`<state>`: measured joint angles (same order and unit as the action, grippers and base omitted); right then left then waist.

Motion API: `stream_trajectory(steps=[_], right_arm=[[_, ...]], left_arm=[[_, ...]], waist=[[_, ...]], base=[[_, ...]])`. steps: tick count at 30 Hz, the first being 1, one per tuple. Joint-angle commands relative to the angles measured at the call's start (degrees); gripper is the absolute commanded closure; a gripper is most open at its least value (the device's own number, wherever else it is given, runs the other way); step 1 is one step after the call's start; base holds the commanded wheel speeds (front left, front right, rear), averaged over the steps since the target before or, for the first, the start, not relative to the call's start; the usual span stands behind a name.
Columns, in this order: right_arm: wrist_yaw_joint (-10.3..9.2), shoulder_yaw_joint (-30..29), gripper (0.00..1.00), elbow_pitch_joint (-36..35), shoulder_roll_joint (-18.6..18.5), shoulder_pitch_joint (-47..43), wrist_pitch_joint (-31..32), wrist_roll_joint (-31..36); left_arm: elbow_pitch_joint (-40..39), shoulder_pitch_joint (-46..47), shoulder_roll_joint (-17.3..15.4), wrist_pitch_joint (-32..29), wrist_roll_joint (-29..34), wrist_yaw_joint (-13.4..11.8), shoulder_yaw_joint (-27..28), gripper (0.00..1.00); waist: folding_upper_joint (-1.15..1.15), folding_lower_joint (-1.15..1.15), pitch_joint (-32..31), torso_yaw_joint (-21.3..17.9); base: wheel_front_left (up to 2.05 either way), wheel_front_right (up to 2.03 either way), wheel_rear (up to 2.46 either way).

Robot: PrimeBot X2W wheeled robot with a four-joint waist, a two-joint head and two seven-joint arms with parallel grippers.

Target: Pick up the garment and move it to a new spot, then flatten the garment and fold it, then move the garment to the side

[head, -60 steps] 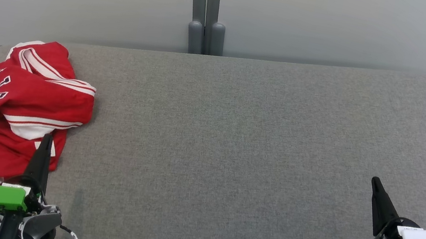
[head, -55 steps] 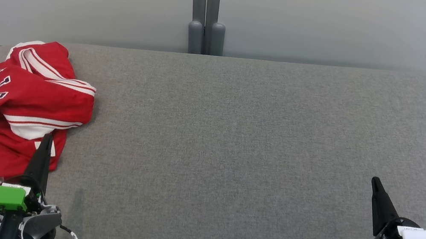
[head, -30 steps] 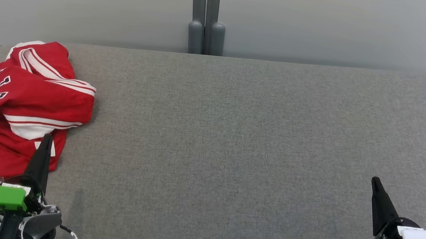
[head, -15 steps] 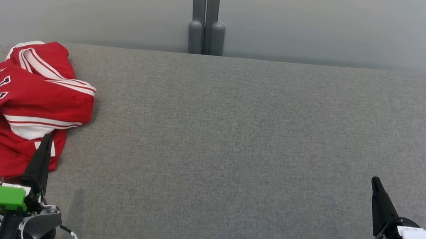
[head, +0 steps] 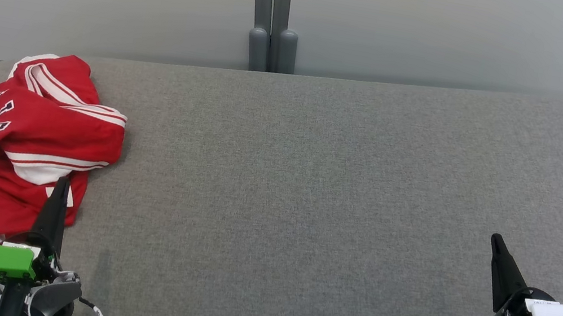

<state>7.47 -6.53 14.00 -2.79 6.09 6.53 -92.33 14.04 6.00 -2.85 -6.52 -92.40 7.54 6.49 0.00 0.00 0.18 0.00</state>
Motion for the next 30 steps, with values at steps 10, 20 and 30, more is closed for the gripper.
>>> stream_trajectory(steps=[10, 20, 30], right_arm=[[0.08, 0.0, 1.0, 0.1, -0.2, 0.4, 0.0, 0.2], [0.08, 0.0, 1.0, 0.1, -0.2, 0.4, 0.0, 0.2], [0.0, 0.0, 0.0, 0.5, 0.1, -0.3, 0.0, 0.0]], left_arm=[[-0.1, 0.8, -0.1, -0.1, 0.3, 0.1, 0.1, 1.0], [-0.1, 0.8, -0.1, -0.1, 0.3, 0.1, 0.1, 1.0], [0.6, -0.3, 0.1, 0.1, 0.0, 0.0, -0.1, 0.0]], waist=[[0.0, 0.0, 0.0, 0.0], [0.0, 0.0, 0.0, 0.0], [0.0, 0.0, 0.0, 0.0]], base=[[0.0, 0.0, 0.0], [0.0, 0.0, 0.0], [0.0, 0.0, 0.0]])
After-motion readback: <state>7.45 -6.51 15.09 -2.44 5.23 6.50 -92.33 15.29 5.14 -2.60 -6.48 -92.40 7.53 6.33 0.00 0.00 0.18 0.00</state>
